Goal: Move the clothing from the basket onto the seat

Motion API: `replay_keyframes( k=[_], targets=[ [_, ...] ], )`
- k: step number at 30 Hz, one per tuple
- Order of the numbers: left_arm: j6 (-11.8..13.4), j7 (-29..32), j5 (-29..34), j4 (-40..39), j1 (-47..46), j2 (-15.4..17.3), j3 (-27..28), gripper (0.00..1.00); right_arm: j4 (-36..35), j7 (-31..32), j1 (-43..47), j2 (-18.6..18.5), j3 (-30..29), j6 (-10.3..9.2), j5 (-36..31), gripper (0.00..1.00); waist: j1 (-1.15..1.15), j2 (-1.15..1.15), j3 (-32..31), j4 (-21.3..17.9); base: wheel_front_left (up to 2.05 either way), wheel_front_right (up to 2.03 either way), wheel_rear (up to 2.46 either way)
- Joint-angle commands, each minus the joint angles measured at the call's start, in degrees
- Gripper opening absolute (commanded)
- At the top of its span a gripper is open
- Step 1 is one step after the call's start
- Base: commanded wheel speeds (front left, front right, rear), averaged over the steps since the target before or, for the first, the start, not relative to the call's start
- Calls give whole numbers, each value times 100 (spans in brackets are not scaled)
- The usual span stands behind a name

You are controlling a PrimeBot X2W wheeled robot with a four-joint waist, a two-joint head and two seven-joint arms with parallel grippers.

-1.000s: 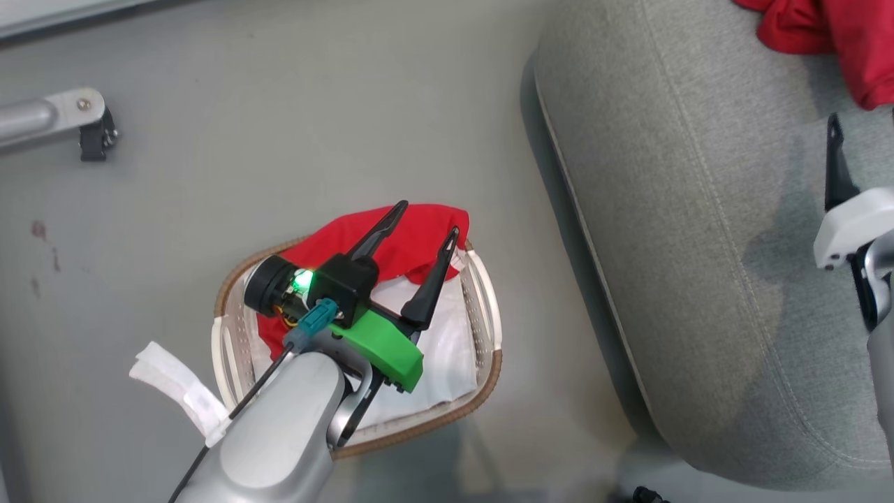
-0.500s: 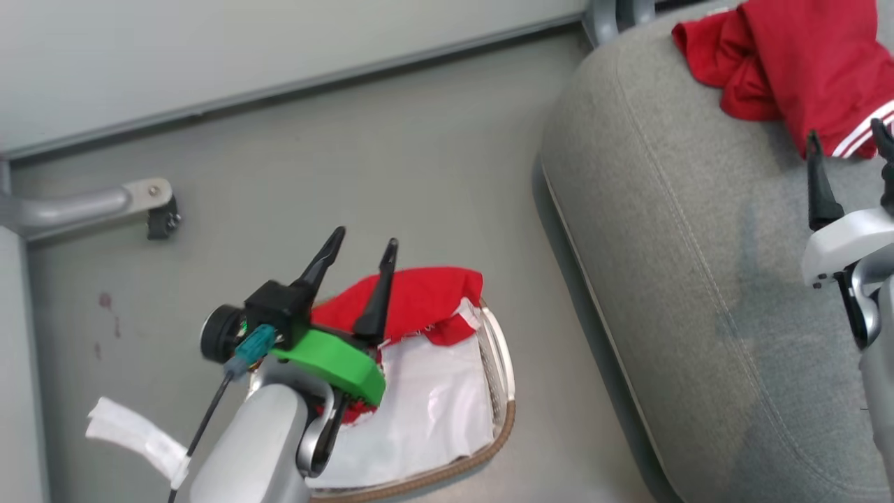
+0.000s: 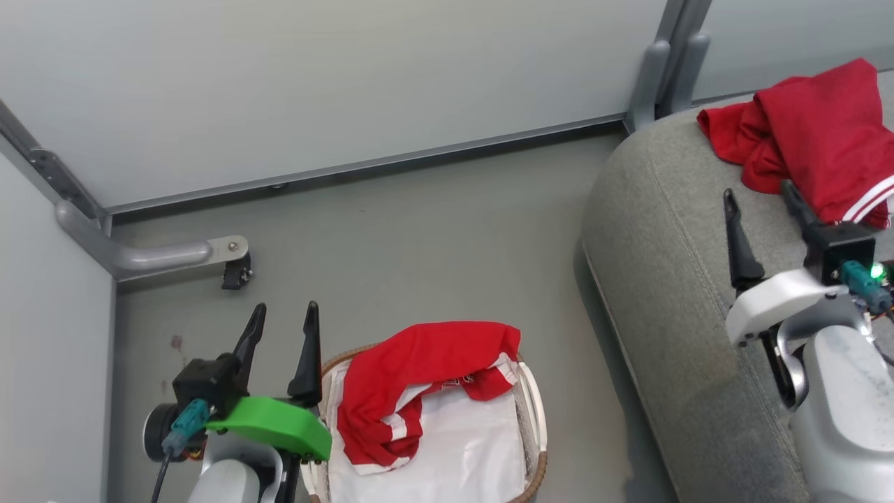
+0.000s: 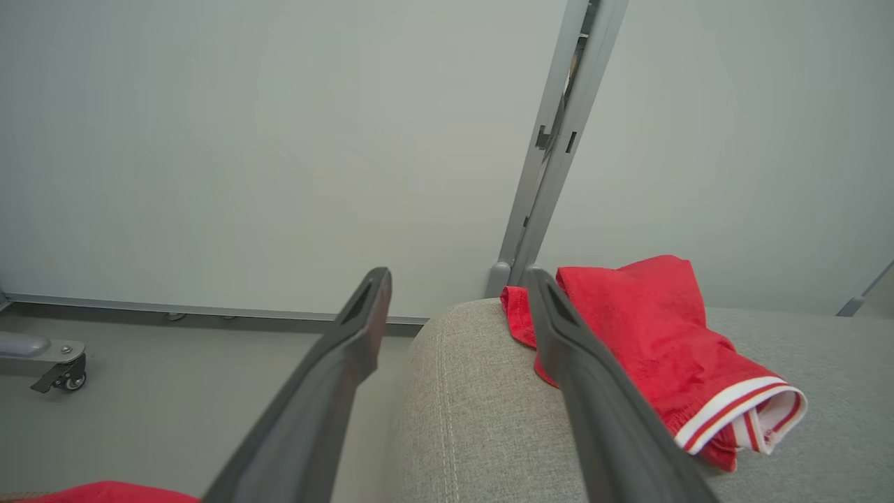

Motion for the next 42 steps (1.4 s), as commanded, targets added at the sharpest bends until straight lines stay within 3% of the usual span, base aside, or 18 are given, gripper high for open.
replay_keyframes(
  k=[1,13,21,42],
  targets=[
    [45,-5,59,-24,193,-24,111,100,-63,-12,201,83,2,-6,49,100,0,0,-282,266,0,0,0],
    [31,-5,215,-185,868,-122,619,100,-522,-12,1406,719,86,-6,253,100,0,0,-561,590,0,0,0],
    [-5,-5,216,-214,1025,-144,645,100,-747,-12,1881,747,342,-6,546,100,0,0,-629,588,0,0,0],
    [16,-5,111,-133,942,-145,525,100,-806,-12,1897,749,374,-6,636,100,0,0,-649,526,0,0,0]
  ],
)
